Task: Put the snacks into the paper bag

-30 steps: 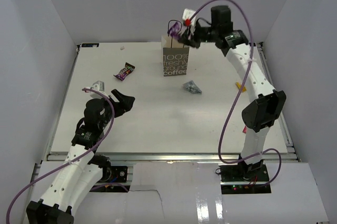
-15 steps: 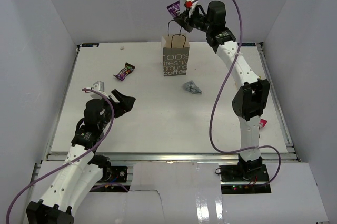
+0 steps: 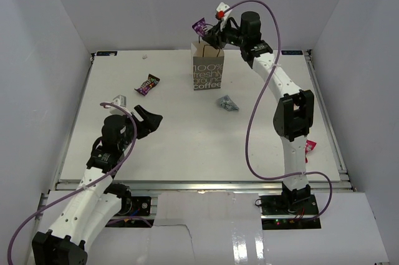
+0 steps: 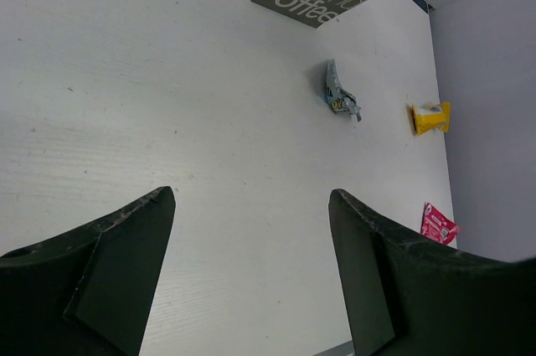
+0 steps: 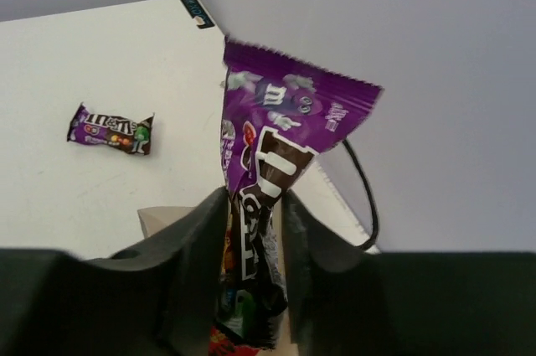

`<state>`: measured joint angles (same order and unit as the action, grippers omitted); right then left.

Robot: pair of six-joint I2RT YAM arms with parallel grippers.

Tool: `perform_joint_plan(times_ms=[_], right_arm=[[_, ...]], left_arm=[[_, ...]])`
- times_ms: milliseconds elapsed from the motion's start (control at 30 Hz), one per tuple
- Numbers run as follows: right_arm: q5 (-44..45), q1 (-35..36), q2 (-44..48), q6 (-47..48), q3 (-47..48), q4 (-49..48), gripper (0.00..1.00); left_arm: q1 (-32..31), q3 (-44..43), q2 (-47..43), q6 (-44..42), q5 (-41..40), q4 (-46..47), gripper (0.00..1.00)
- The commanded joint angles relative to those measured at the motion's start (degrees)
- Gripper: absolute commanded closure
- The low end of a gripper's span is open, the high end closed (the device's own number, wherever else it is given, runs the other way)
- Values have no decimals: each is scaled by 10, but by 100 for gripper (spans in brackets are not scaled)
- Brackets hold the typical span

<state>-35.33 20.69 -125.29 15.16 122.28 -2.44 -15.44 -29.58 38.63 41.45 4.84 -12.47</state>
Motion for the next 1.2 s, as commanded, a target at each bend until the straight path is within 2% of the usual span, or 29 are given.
perform_joint_plan(times_ms=[0,133,367,467,500,600,633,700,733,767,867,900,967,1067,1167], right_arm=[[-18,-2,38,0,-13,-23,59],[-20,-7,41,-7,-15,-18,53],[-14,-29,68,-41,-15,-8,50],[-26,-57,96,-54,-22,15,38],[-32,-64,117,-51,-29,45,27],[-22,-100,172,-12,-85,98,3],[-14,-115,187,5,-124,146,2],[35,-142,224,39,-165,196,9],[56,-151,235,44,-215,233,10],[114,-160,259,44,-243,246,10],[199,-200,287,-36,-362,268,10],[251,-233,303,-67,-390,270,10],[343,-250,326,-159,-466,266,10],[418,-271,327,-275,-505,280,10],[423,-289,309,-361,-502,291,10]], left_arm=[[2,2,7,1,14,20,15],[2,1,12,0,16,24,15],[2,3,7,-1,14,24,15],[2,3,4,-2,12,23,15],[2,3,3,-2,12,22,15],[2,4,-4,-4,10,17,15],[2,4,-7,-5,9,17,15],[2,6,-9,-7,7,18,15],[2,7,-8,-8,8,20,15],[1,7,-7,-9,9,21,15],[2,9,8,-11,17,33,15],[2,9,14,-11,21,42,15],[2,10,31,-12,34,52,15],[2,10,48,-12,50,67,15],[2,8,63,-13,61,73,15]])
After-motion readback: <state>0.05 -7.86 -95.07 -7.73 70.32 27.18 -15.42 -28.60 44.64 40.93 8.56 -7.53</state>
